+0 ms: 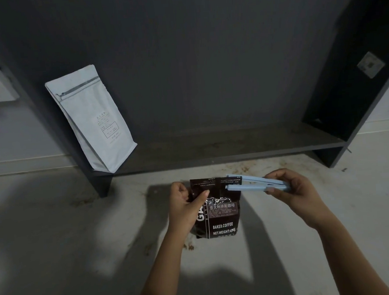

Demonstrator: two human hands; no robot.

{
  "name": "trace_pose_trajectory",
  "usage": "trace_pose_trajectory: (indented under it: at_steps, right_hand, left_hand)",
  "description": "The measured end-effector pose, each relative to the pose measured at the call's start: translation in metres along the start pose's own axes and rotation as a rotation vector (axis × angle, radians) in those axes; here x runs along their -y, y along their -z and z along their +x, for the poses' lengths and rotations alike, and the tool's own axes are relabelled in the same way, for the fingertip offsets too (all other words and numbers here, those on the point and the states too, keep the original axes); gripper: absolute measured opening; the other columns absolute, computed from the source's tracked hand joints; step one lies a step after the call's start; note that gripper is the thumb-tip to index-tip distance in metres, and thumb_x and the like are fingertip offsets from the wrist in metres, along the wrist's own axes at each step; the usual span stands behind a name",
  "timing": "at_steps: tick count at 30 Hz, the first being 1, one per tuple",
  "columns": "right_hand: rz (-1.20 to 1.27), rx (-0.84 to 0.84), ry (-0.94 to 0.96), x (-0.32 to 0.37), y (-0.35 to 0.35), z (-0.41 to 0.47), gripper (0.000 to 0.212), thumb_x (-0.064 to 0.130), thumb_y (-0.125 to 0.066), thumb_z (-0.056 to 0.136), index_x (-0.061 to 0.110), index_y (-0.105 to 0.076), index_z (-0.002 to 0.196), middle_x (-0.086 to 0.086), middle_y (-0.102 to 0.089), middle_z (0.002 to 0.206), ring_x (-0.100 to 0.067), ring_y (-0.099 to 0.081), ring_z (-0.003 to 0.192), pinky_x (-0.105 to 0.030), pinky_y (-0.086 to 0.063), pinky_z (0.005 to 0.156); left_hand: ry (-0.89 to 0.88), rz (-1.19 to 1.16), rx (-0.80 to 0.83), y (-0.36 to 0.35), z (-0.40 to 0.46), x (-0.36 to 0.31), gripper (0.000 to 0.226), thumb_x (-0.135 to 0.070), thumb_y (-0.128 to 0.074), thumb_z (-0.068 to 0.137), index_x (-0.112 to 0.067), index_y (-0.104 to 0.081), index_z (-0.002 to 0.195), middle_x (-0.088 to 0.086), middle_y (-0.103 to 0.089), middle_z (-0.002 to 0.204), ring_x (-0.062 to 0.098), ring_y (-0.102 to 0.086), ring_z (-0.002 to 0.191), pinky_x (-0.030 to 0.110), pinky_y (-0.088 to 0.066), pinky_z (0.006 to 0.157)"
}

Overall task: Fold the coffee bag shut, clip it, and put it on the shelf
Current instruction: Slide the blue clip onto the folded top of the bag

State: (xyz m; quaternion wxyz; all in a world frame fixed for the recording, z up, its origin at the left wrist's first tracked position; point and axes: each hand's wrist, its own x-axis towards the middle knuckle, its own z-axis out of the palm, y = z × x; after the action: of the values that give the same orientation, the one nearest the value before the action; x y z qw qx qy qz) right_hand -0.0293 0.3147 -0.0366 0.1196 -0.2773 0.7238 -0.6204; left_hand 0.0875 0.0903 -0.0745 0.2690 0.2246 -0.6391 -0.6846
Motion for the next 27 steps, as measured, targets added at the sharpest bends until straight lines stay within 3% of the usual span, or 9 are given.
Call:
trace_pose_trajectory:
  at_steps: [4, 10, 16, 19, 23, 27]
  right_hand:
    - [-0.120, -0.027, 0.043, 0.003, -0.006, 0.000, 0.019, 0.001, -0.074, 0.069, 0.014, -0.068, 0.081, -0.007, -0.069, 0.090, -0.020, -0.063, 0.080, -0.030, -0.055, 0.070]
    - [-0.132, 0.005, 0.042, 0.005, -0.003, 0.001, 0.022, -0.003, -0.072, 0.068, 0.020, -0.069, 0.068, -0.004, -0.063, 0.084, -0.016, -0.059, 0.083, -0.017, -0.050, 0.073]
    - [-0.210, -0.065, 0.044, 0.010, -0.008, 0.003, 0.013, 0.000, -0.071, 0.071, 0.012, -0.068, 0.076, -0.006, -0.064, 0.095, -0.008, -0.058, 0.088, -0.011, -0.048, 0.075]
    - [-0.190, -0.046, 0.038, 0.015, -0.012, 0.004, 0.015, -0.002, -0.070, 0.070, 0.012, -0.068, 0.076, -0.004, -0.063, 0.097, -0.006, -0.058, 0.091, -0.013, -0.050, 0.079]
    - [-0.138, -0.035, 0.028, 0.016, -0.015, 0.002, 0.018, -0.006, -0.070, 0.068, 0.012, -0.068, 0.072, -0.006, -0.062, 0.098, -0.007, -0.059, 0.092, -0.017, -0.052, 0.079]
    - [-0.132, -0.013, 0.015, 0.015, -0.011, 0.001, 0.018, -0.006, -0.071, 0.068, 0.012, -0.069, 0.070, -0.006, -0.063, 0.097, -0.011, -0.060, 0.090, -0.020, -0.054, 0.078]
  left_hand:
    - [0.001, 0.006, 0.012, 0.003, 0.001, 0.002, 0.040, 0.004, -0.072, 0.071, -0.009, -0.037, 0.086, 0.006, -0.064, 0.079, 0.000, -0.065, 0.062, 0.014, -0.051, 0.053]
    - [0.001, -0.001, 0.015, 0.002, 0.002, 0.002, 0.041, 0.003, -0.073, 0.070, -0.012, -0.039, 0.085, 0.002, -0.064, 0.077, 0.000, -0.064, 0.061, 0.015, -0.051, 0.053]
    - [-0.016, 0.000, 0.021, 0.003, 0.001, 0.001, 0.041, 0.001, -0.075, 0.069, -0.018, -0.041, 0.082, 0.003, -0.064, 0.079, 0.003, -0.066, 0.066, 0.014, -0.051, 0.054]
    - [-0.020, -0.011, 0.000, 0.004, 0.001, 0.000, 0.041, 0.001, -0.076, 0.067, -0.021, -0.046, 0.084, 0.005, -0.066, 0.085, 0.012, -0.067, 0.075, 0.016, -0.053, 0.057]
    - [-0.023, -0.008, 0.024, 0.006, 0.001, -0.001, 0.041, 0.002, -0.074, 0.069, -0.022, -0.046, 0.085, 0.006, -0.067, 0.085, 0.012, -0.068, 0.072, 0.021, -0.055, 0.059]
    - [-0.070, 0.074, 0.114, 0.008, 0.000, -0.002, 0.039, 0.001, -0.074, 0.069, -0.026, -0.048, 0.083, 0.001, -0.064, 0.083, 0.011, -0.063, 0.076, 0.027, -0.054, 0.070]
